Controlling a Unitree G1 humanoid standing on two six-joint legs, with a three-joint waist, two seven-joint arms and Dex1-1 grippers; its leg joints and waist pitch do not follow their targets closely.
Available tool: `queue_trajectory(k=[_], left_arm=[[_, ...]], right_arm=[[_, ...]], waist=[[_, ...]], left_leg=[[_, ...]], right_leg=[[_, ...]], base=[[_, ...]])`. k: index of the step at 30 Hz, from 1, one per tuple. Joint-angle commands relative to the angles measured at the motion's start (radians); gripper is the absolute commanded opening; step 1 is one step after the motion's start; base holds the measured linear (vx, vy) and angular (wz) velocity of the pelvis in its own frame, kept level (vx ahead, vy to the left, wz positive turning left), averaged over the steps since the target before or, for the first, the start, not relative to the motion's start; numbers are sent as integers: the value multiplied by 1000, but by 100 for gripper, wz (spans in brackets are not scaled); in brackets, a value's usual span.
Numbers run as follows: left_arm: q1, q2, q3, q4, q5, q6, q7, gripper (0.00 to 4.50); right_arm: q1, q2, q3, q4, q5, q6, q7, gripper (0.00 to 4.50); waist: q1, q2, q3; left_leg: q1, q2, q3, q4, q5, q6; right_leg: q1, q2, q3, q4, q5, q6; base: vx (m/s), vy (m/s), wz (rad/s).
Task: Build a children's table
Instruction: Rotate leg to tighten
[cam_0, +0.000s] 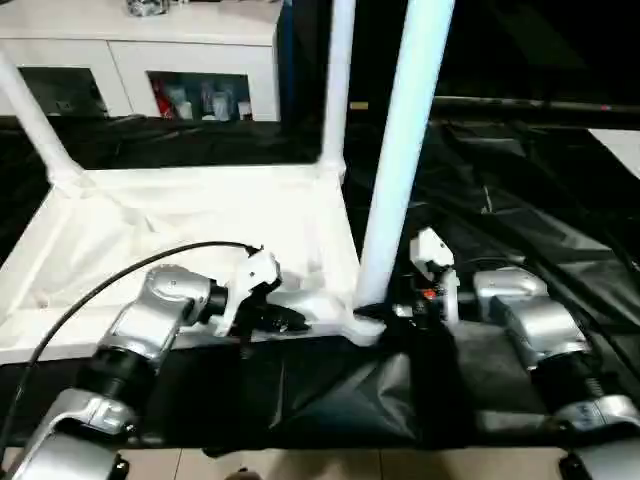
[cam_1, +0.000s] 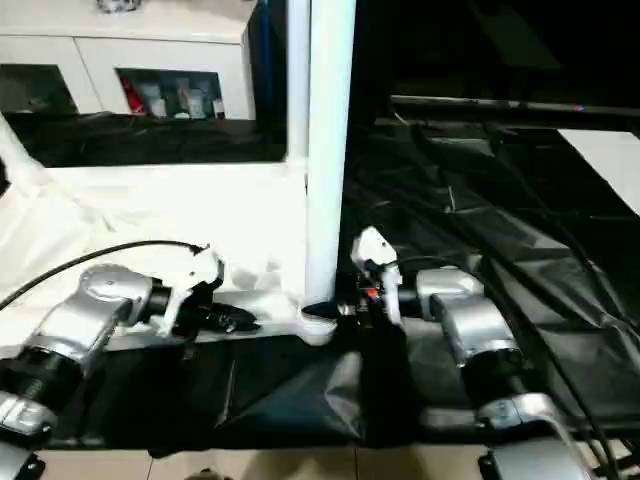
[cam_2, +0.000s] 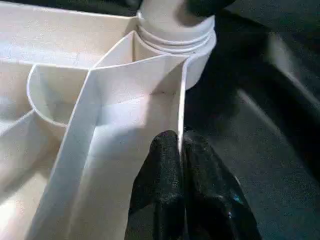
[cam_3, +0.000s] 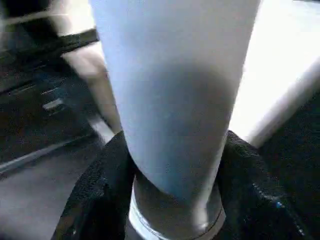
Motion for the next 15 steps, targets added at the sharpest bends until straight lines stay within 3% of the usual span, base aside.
queue_trajectory(k=[1, 2, 6, 10, 15], left_arm=[[-45, -47, 31, 54, 24, 17, 166, 0], [-45, -47, 31, 54, 24, 17, 166, 0], [-116, -141, 73, 161, 40, 52, 422, 0], [-160, -205, 55, 250, 79, 11, 531, 0], [-169, -217, 19, 263, 103, -10, 527, 0]], right_arm=[[0, 43, -19, 73, -38, 30, -177, 200], [0, 43, -19, 73, -38, 30, -177, 198], [0, 139, -73, 114, -46, 33, -446, 196], [-7, 235, -77, 159, -71, -1, -598, 196], [-1, 266, -45, 121, -59, -58, -502, 196]], waist=[[-4, -3, -64], [-7, -4, -63], [-10, -4, -64], [-13, 1, -63], [-10, 0, -64]], left_leg=[[15, 18, -2, -68, -292, -18], [17, 17, -3, -68, -302, -17], [15, 16, -2, -67, -290, -7], [17, 14, -4, -70, -314, -17], [13, 15, -5, -71, -325, 3]], right_leg=[[46, -56, 44, -81, -371, -158], [46, -57, 44, -83, -377, -157], [43, -55, 44, -87, -376, -147], [42, -55, 42, -93, -403, -134], [45, -56, 43, -94, -386, -125]], base=[[0, 0, 0], [0, 0, 0], [0, 0, 0], [0, 0, 0], [0, 0, 0]])
